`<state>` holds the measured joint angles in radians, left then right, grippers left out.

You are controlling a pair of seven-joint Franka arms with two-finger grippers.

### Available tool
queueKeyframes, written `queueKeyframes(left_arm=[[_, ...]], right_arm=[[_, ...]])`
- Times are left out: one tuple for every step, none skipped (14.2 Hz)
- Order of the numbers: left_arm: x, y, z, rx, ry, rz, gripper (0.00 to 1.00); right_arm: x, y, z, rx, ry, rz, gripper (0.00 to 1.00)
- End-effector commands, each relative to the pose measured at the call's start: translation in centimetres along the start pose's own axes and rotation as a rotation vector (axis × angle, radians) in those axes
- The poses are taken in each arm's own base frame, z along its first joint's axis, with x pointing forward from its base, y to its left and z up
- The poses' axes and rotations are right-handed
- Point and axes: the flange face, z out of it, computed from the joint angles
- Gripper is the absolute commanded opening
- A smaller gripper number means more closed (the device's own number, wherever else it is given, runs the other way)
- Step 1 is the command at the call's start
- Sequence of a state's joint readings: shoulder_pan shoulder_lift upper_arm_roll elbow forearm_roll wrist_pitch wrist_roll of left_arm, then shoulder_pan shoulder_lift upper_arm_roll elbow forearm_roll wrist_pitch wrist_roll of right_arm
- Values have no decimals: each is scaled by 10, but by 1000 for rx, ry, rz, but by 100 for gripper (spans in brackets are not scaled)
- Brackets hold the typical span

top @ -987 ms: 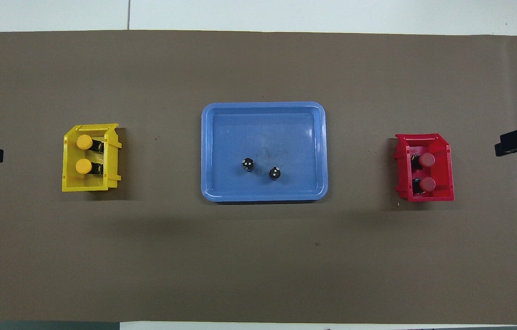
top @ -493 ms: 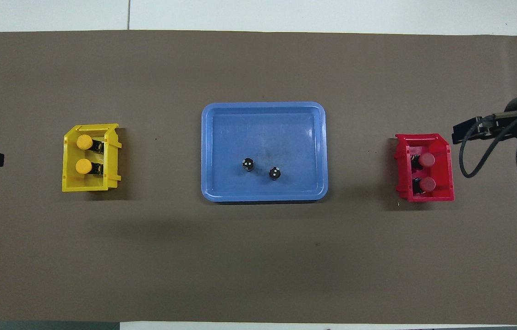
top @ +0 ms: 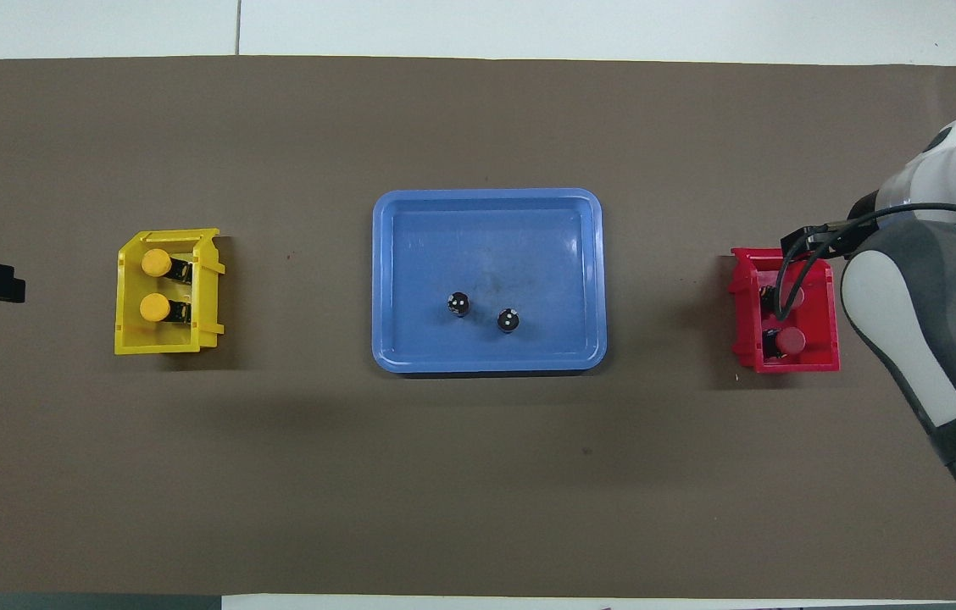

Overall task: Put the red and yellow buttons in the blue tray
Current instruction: 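Reach the right gripper into the red bin while the left gripper reaches the yellow bin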

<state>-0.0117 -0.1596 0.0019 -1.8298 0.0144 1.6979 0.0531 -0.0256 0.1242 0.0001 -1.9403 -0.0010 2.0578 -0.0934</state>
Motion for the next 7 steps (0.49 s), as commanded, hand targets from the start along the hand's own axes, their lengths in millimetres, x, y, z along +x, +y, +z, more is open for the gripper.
queueKeyframes(left_arm=[[-7, 6, 28, -9, 22, -7, 100], [-6, 5, 37, -9, 29, -9, 100], [-5, 6, 46, -9, 30, -7, 100], [-1, 10, 62, -9, 11, -1, 100], [4, 19, 71, -10, 14, 15, 100], [10, 24, 85, -10, 13, 13, 100], [15, 25, 92, -11, 19, 3, 100]], right_arm=[[-4, 0, 19, 12, 11, -17, 78], [-3, 0, 26, 12, 8, -18, 77], [-7, 0, 37, 12, 5, -18, 77], [-10, 0, 45, 12, 2, -17, 76], [-14, -2, 54, 12, -3, -19, 75], [-19, -2, 60, 13, -7, -18, 74], [-20, -2, 61, 13, -9, -26, 74]])
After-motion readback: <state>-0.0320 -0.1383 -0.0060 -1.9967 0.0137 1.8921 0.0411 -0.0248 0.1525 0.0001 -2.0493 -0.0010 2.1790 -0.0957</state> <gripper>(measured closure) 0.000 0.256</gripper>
